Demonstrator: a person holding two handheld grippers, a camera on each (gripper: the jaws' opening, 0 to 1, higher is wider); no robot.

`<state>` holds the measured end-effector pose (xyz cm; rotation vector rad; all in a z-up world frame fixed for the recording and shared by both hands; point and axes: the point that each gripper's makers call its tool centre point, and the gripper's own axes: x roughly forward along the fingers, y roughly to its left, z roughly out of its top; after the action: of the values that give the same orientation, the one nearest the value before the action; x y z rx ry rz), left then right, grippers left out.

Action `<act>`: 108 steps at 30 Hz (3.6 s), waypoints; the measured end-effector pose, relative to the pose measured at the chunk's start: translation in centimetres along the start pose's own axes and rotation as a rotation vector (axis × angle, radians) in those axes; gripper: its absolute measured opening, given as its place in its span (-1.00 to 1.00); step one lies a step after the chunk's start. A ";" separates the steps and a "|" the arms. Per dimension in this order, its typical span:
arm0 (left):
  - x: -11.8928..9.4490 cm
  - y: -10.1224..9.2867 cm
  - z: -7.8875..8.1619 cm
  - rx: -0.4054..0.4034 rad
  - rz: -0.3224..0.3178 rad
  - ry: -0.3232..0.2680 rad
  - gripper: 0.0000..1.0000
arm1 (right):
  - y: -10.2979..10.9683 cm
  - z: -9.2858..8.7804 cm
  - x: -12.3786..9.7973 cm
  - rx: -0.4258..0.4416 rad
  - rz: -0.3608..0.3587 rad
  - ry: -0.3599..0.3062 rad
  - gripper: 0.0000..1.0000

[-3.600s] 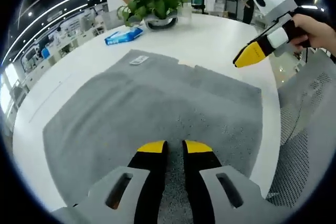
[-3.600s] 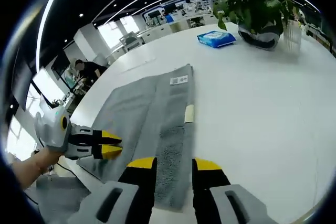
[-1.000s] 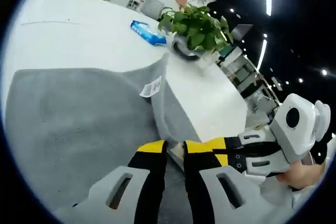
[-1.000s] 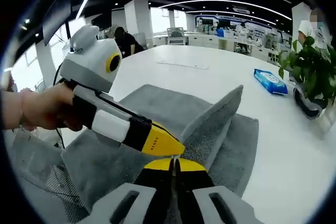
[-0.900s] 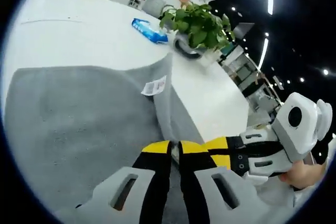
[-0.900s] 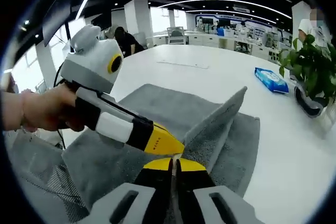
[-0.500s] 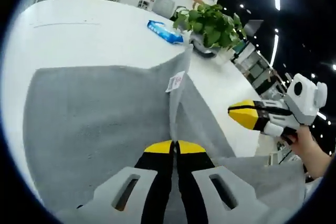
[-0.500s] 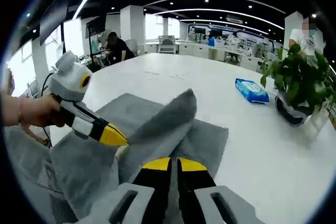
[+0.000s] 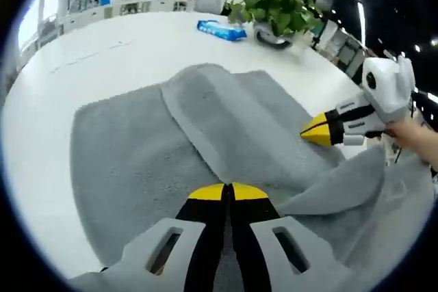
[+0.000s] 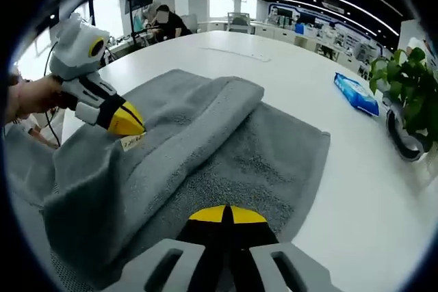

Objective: Open the folded towel by lifting each exposed corner and separating the folded layers until the towel lies flat within the target outline without major curled edges

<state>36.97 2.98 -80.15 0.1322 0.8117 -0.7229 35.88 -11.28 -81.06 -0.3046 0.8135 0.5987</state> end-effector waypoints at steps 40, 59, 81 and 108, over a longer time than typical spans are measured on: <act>-4.6 6.6 -3.1 0.190 0.154 0.107 -1.00 | -3.2 -1.7 -1.2 -0.135 -0.085 0.102 -1.00; -6.6 9.8 -4.7 0.167 0.206 0.161 -1.00 | -3.6 -2.2 -1.4 -0.188 -0.079 0.142 -1.00; -7.9 11.5 -6.1 0.098 0.185 0.145 -1.00 | -5.2 -3.6 -2.6 -0.189 -0.113 0.178 -1.00; -9.4 14.3 -7.0 0.123 0.245 0.195 -1.00 | -10.2 -6.9 -5.2 -0.152 -0.197 0.233 -1.00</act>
<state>37.34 21.48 -80.64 0.4113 0.9174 -0.5328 35.18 -24.63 -81.34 -0.5943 0.9503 0.4454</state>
